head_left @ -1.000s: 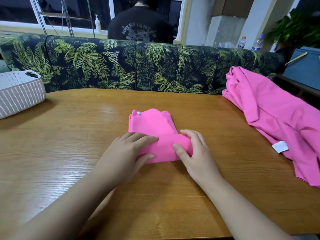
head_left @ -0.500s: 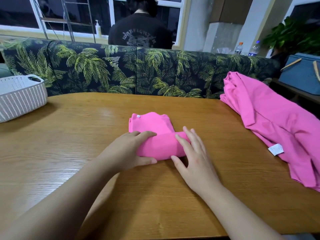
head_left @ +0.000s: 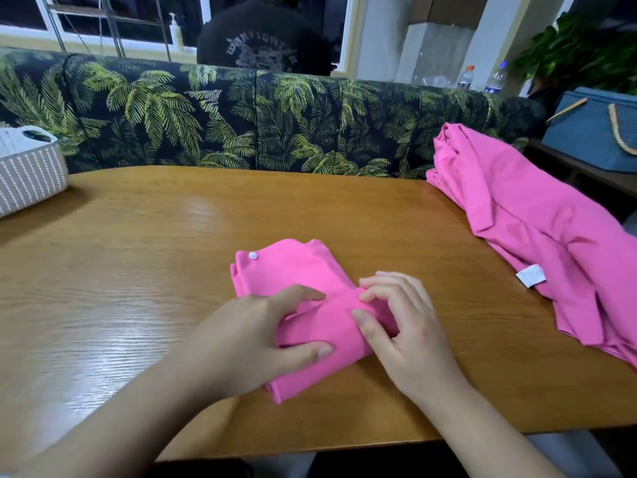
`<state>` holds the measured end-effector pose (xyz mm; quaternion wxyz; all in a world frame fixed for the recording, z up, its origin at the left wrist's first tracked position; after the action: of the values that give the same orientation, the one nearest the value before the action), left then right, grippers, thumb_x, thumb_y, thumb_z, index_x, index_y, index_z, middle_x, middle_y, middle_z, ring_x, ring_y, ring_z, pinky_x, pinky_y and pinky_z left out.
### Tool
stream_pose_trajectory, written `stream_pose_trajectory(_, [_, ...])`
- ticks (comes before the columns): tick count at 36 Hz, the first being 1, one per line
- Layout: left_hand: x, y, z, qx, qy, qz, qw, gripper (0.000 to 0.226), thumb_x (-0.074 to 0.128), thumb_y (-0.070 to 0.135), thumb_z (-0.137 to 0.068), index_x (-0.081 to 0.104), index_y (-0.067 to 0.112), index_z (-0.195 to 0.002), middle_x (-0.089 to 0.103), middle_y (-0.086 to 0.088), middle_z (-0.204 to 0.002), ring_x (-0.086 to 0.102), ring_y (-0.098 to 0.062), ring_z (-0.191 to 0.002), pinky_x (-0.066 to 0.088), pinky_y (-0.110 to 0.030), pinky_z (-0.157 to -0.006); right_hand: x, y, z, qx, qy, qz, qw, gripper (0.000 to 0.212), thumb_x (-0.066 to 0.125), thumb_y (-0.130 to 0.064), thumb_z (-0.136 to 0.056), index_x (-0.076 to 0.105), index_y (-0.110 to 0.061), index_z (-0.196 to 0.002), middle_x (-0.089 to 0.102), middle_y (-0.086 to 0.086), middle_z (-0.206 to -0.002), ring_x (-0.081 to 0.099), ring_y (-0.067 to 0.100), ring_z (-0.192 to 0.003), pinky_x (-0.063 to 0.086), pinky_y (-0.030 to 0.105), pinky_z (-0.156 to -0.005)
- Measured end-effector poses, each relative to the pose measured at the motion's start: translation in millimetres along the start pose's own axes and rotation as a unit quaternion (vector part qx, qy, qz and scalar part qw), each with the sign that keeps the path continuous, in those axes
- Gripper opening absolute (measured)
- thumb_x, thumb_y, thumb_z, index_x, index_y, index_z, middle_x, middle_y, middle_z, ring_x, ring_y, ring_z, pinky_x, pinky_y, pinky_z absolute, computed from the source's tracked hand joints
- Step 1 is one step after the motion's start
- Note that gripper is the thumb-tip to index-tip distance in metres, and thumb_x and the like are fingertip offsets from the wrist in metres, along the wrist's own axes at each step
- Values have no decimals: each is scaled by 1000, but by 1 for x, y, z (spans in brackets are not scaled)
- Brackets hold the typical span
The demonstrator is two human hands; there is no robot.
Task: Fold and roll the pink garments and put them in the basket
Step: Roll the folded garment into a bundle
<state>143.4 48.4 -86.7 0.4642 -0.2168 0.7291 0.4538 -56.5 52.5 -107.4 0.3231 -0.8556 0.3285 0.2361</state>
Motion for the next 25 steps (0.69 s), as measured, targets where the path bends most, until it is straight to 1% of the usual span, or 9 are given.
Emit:
stream_pose_trajectory(5, [-1,1,4,10,-19,-25,999,81,22,90,-62,30,50,-132,45,30,-83,47,12,-70,39,-7,-66,8,-4,-15,51,-30,22,998,24,46,-40,-89,58,-20,-92,63,-9,-101,50,12,-105,43,35,-89])
stream_pose_trajectory(10, [-1,-1,5,33,15,-19,999,76,31,76,-73,39,39,-139,39,28,-126,37,7,-115,23,3,-89,18,-7,-40,84,-87,79,990,44,27,-49,-84,61,-20,-90,64,-9,-94,52,14,-99,35,32,-79])
stream_pose_trajectory(11, [1,-3,6,42,34,-32,998,73,36,73,-75,43,35,-138,41,23,-131,37,4,-119,22,-2,-96,20,-7,-44,84,-93,95,988,47,24,-49,-83,61,-21,-90,65,-9,-93,52,16,-99,30,31,-78])
stream_pose_trajectory(13, [5,-7,7,61,83,-85,991,70,43,68,-77,48,28,-134,48,10,-131,40,-6,-119,35,-21,-99,25,-5,-51,84,-101,124,983,52,17,-49,-82,61,-21,-88,65,-8,-93,53,18,-101,24,31,-79])
stream_pose_trajectory(17, [7,-12,2,38,92,-150,984,76,42,69,-72,46,23,-132,46,2,-116,38,-16,-107,54,-42,-80,34,-2,-60,82,-114,153,978,57,10,-47,-83,61,-23,-87,64,-11,-95,51,15,-103,22,30,-88])
stream_pose_trajectory(19, [4,-11,-2,27,79,-151,985,79,37,71,-72,45,24,-135,44,3,-116,36,-16,-106,53,-46,-82,35,-3,-60,87,-98,135,982,53,14,-46,-86,61,-24,-93,63,-11,-100,50,13,-104,23,29,-93])
stream_pose_trajectory(20, [1,-11,-5,10,61,-151,987,86,31,75,-69,41,28,-140,41,4,-121,32,-14,-111,48,-47,-92,35,-4,-59,86,-86,123,985,50,17,-45,-88,61,-24,-96,62,-11,-102,49,12,-104,25,29,-94])
stream_pose_trajectory(23, [-5,-17,-12,-65,-23,-137,988,104,12,82,-56,22,38,-149,33,11,-136,25,-12,-126,28,-35,-109,33,-9,-49,69,-49,103,991,38,29,-40,-90,62,-22,-99,60,-9,-105,46,9,-103,29,27,-90])
stream_pose_trajectory(25, [-10,-23,-18,-92,-32,-87,991,99,20,83,-60,28,37,-147,39,10,-139,33,-14,-130,30,-36,-109,33,-12,-41,51,-29,101,993,30,37,-35,-90,62,-22,-98,60,-8,-107,45,11,-105,30,27,-90])
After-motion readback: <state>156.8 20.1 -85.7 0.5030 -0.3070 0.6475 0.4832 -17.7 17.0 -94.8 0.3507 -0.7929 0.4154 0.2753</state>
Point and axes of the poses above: each hand's wrist, its own z-axis away from the middle knuckle, its own x-axis out of the palm, y = z × x, the point moved 3 cm from there along -z, towards the middle knuckle
